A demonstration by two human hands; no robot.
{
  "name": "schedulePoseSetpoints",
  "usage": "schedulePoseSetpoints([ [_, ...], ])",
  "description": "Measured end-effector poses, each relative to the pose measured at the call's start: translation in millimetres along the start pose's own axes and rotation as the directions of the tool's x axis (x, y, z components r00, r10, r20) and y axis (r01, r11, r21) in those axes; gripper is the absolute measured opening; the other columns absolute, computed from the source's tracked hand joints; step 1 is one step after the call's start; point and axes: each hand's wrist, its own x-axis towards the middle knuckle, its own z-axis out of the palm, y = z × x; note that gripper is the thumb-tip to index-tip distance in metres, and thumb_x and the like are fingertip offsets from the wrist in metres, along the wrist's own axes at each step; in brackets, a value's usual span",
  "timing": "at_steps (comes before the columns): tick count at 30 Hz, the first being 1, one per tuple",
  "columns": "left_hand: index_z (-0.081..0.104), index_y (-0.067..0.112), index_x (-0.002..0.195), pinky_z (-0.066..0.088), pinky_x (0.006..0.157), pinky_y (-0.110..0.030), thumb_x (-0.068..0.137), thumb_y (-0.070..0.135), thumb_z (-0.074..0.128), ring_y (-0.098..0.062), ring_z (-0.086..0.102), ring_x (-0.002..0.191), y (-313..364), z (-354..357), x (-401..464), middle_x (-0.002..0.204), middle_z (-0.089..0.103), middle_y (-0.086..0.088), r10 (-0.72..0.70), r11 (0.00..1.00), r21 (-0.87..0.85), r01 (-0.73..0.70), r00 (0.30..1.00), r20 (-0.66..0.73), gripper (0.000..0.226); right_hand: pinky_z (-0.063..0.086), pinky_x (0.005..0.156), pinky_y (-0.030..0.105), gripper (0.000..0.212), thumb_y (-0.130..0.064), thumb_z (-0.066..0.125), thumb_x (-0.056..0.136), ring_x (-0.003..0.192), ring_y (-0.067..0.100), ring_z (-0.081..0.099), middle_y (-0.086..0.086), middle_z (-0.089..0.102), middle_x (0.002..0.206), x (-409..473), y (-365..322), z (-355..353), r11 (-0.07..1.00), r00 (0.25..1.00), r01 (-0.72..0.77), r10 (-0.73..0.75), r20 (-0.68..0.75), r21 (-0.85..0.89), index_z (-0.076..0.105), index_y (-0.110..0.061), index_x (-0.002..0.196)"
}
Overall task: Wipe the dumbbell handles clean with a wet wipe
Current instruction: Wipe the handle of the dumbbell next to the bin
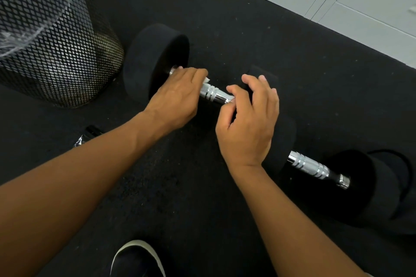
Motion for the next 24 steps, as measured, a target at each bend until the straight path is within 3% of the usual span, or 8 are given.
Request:
schedulePoseSetpoints([
  [2, 0.050, 0.006, 0.142, 0.021, 0.124, -0.045, 0.095, 0.006, 0.053, -0.029, 0.050, 0.130, 10, 5, 2, 0.136, 0.055, -0.012, 0.057, 0.998, -0.017, -0.057, 0.997, 0.045, 0.048, 0.029, 0.123, 0.047, 0.027, -0.010, 0.053, 0.094, 0.140, 0.030, 0.048, 0.009, 0.063, 0.135, 0, 0, 1, 1.000, 1.000, 0.006, -0.006, 0.004, -0.019, 0.074, -0.012, 0.110],
  [7, 0.057, 0.013, 0.134, 0.012, 0.127, -0.035, 0.101, 0.017, 0.051, -0.021, 0.051, 0.129, 46, 18, -8, 0.135, 0.055, -0.006, 0.171, 0.957, -0.243, -0.160, 0.985, 0.023, 0.033, 0.027, 0.124, 0.047, 0.030, -0.012, 0.050, 0.094, 0.141, 0.030, 0.047, 0.010, 0.062, 0.136, -1, 0, 1, 0.999, 1.000, 0.010, -0.010, 0.004, -0.039, 0.074, -0.012, 0.113],
  [10, 0.051, 0.012, 0.144, 0.011, 0.126, -0.034, 0.102, 0.020, 0.034, -0.025, 0.040, 0.144, 32, 11, -9, 0.144, 0.052, -0.008, 0.156, 0.986, -0.054, -0.155, 0.988, 0.012, 0.046, 0.027, 0.124, 0.046, 0.029, -0.011, 0.052, 0.094, 0.141, 0.030, 0.048, 0.010, 0.063, 0.136, -2, 1, 2, 0.999, 1.000, 0.020, -0.021, -0.003, -0.049, 0.074, -0.011, 0.113],
  [12, 0.052, 0.007, 0.143, 0.019, 0.125, -0.039, 0.096, 0.016, 0.022, -0.031, 0.044, 0.141, 17, 2, -8, 0.142, 0.054, -0.013, 0.077, 0.995, 0.066, -0.075, 0.996, -0.032, 0.057, 0.027, 0.124, 0.047, 0.030, -0.011, 0.051, 0.095, 0.141, 0.031, 0.048, 0.010, 0.062, 0.136, -2, 1, 2, 0.999, 1.000, 0.026, -0.026, -0.001, -0.046, 0.074, -0.011, 0.114],
  [16, 0.050, 0.000, 0.142, 0.021, 0.125, -0.042, 0.095, 0.006, 0.041, -0.035, 0.045, 0.139, 3, 1, -8, 0.140, 0.054, -0.020, -0.091, 0.980, 0.170, 0.102, 0.993, -0.073, 0.048, 0.028, 0.124, 0.047, 0.031, -0.012, 0.051, 0.095, 0.140, 0.030, 0.048, 0.009, 0.063, 0.135, -1, 1, 1, 0.998, 1.000, 0.014, -0.015, -0.008, -0.055, 0.073, -0.011, 0.116],
  [19, 0.052, 0.002, 0.141, 0.028, 0.123, -0.043, 0.095, 0.006, 0.046, -0.032, 0.045, 0.137, 22, 4, -8, 0.139, 0.054, -0.017, -0.070, 0.994, 0.078, 0.076, 0.995, -0.072, 0.046, 0.028, 0.124, 0.047, 0.032, -0.013, 0.050, 0.095, 0.141, 0.030, 0.047, 0.010, 0.062, 0.137, -3, -1, 2, 0.998, 1.000, 0.022, -0.022, -0.002, -0.066, 0.072, -0.012, 0.119],
  [22, 0.055, 0.015, 0.136, 0.047, 0.100, -0.035, 0.103, 0.020, 0.048, -0.016, 0.051, 0.121, 52, 5, -16, 0.133, 0.056, -0.003, 0.044, 0.992, -0.115, -0.048, 0.998, -0.034, 0.033, 0.028, 0.124, 0.047, 0.031, -0.012, 0.050, 0.095, 0.142, 0.030, 0.047, 0.009, 0.062, 0.137, -3, -1, 3, 0.997, 1.000, 0.022, -0.023, -0.002, -0.077, 0.073, -0.012, 0.116],
  [24, 0.054, 0.023, 0.134, 0.048, 0.093, -0.026, 0.105, 0.025, 0.048, -0.012, 0.054, 0.119, 62, 4, -21, 0.129, 0.057, 0.004, 0.073, 0.974, -0.214, -0.079, 0.997, -0.036, 0.030, 0.028, 0.124, 0.046, 0.030, -0.013, 0.050, 0.095, 0.142, 0.030, 0.047, 0.009, 0.062, 0.137, -3, -1, 3, 0.996, 1.000, 0.016, -0.016, -0.006, -0.084, 0.073, -0.012, 0.114],
])
